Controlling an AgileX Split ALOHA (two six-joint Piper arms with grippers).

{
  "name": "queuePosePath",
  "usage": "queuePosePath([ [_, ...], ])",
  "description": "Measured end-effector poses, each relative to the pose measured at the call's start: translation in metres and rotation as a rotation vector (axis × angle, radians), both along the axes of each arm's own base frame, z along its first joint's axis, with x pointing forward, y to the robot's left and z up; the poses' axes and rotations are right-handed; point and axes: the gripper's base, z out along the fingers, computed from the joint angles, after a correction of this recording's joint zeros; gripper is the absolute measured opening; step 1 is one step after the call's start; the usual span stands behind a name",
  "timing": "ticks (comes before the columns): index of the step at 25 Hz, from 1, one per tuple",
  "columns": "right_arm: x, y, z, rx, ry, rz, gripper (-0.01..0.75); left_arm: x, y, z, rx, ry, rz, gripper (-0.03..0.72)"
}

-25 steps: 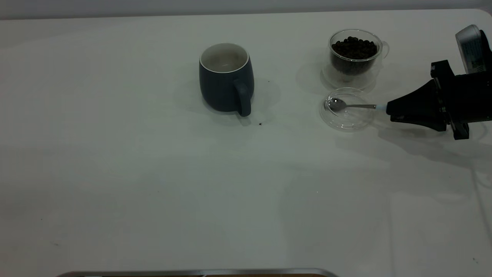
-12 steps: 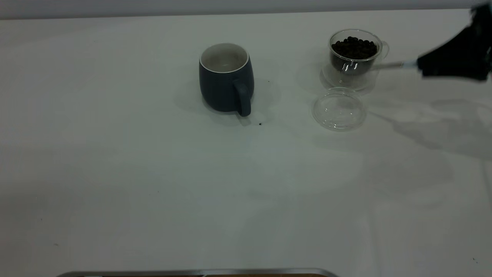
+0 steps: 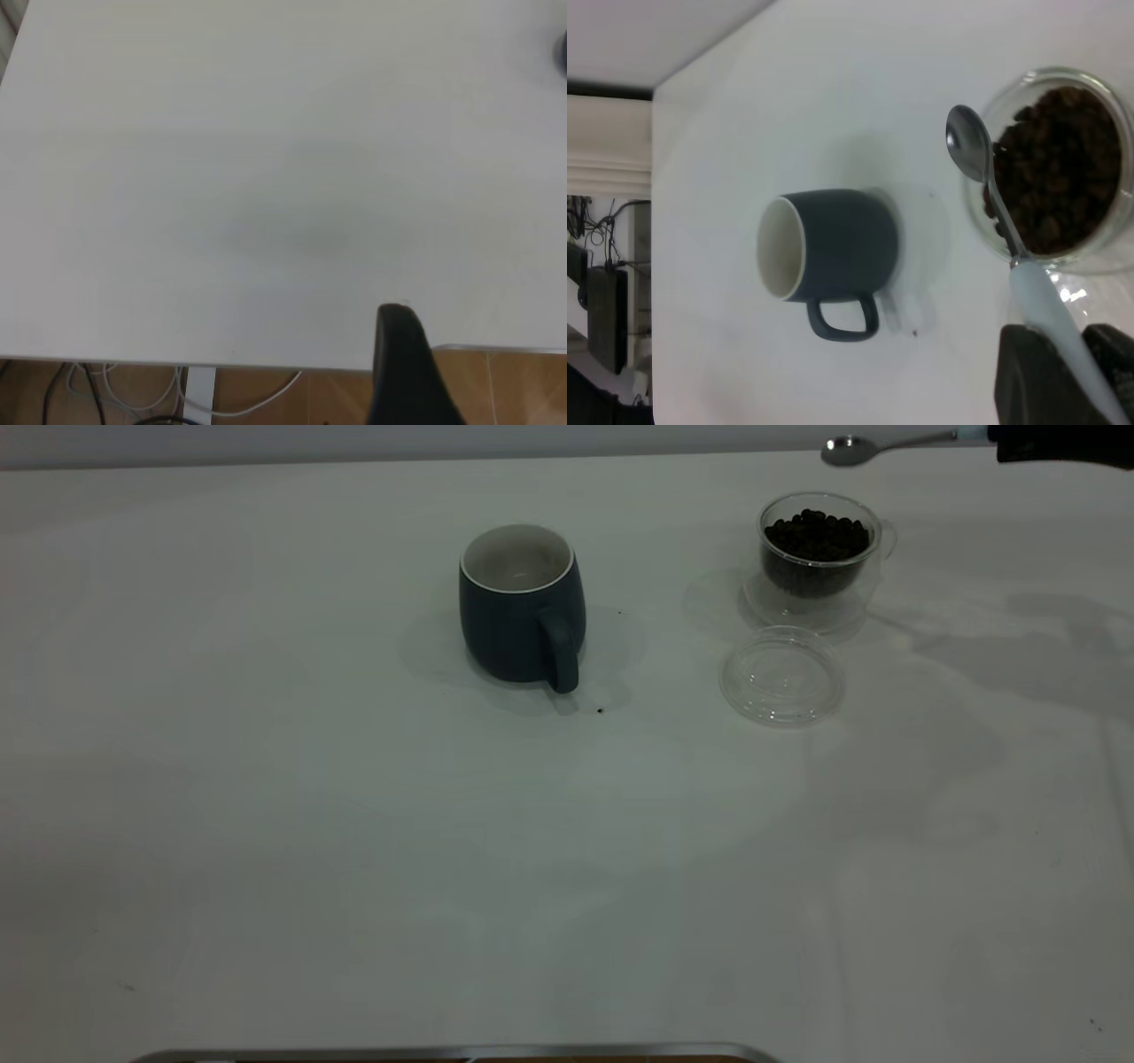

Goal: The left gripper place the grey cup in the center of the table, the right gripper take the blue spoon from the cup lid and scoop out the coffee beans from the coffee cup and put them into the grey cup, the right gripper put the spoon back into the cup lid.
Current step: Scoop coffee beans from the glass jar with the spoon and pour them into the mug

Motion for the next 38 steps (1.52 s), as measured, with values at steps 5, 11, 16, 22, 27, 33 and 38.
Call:
queuePosePath([
  [5,0.006,0.001,-0.026,0.015,0.068,0.000,0.106,0.000,0.000,0.000,0.000,0.000,0.000,0.497],
  [11,0.016,-0.001,-0.048,0.032,0.112,-0.018,0.106,0.000,0.000,0.000,0.001,0.000,-0.001,0.497],
  [16,0.017,0.002,-0.061,0.035,0.147,-0.012,0.106,0.000,0.000,0.000,0.001,0.000,-0.001,0.497],
  [22,0.018,0.011,-0.069,0.047,0.169,0.002,0.106,0.000,0.000,0.000,0.001,0.000,-0.001,0.497],
  [27,0.018,0.011,-0.069,0.050,0.168,-0.005,0.106,0.000,0.000,0.000,0.001,0.000,-0.001,0.497],
  [33,0.016,0.002,-0.068,0.071,0.168,-0.020,0.106,0.000,0.000,0.000,0.001,0.000,-0.001,0.497],
  [38,0.013,-0.013,-0.065,0.107,0.165,-0.035,0.106,0.000,0.000,0.000,0.001,0.000,-0.001,0.497],
])
